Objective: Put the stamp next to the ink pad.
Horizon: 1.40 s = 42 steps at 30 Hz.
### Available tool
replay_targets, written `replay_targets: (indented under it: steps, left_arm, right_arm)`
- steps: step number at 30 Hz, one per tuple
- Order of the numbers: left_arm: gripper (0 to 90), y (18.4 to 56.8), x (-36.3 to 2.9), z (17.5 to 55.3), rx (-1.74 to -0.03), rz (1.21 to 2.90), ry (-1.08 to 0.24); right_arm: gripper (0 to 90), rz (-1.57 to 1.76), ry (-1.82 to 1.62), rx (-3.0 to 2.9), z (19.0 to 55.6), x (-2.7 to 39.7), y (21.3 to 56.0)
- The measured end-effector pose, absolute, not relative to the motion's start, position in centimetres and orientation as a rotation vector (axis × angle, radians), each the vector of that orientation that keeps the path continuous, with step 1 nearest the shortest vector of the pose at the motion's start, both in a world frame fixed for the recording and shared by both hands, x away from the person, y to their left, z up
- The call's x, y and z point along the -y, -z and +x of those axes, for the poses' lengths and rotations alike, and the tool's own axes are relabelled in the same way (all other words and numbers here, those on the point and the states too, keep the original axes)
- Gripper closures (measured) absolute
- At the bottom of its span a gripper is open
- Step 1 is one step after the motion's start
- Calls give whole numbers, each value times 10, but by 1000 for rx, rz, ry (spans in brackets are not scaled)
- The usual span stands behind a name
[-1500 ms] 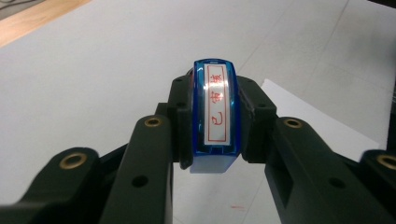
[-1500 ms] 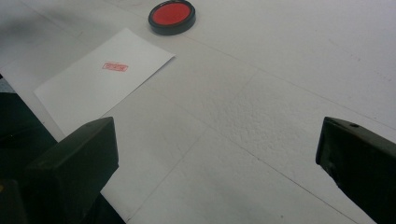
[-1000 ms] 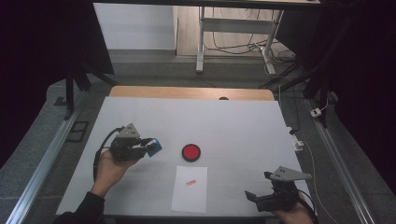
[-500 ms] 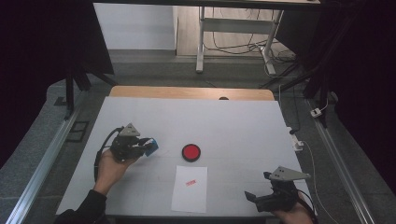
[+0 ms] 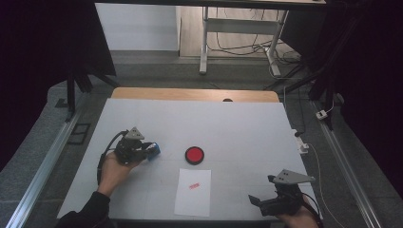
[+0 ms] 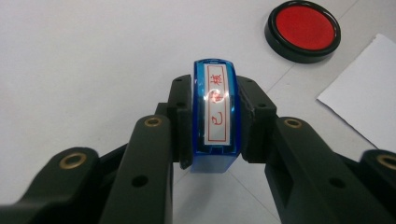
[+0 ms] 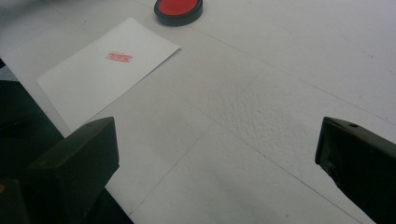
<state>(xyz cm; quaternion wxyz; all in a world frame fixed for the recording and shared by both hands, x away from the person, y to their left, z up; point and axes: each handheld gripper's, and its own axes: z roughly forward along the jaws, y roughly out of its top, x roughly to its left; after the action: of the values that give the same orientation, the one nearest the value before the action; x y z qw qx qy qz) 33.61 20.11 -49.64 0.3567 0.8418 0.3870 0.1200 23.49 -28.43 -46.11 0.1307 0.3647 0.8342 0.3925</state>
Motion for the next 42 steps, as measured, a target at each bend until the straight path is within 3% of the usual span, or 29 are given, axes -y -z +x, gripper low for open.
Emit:
replay_targets:
  steps: [14,19,36,42]
  left_arm:
    - [695,506,-200,339,-992,2235,-272]
    - [643,507,-199,340,-1005,2228,-266]
    - [339,491,-203,336,-1012,2156,-240]
    - [183,482,-202,330,-1016,2146,-233]
  right_arm:
    - [2,1054,-1138,-2427,235,284,461]
    - [2,1050,-1140,-2431,235,284,461]
    - [2,1051,-1142,-2434,235,284,461]
    - [2,1054,-1144,-2437,235,284,461]
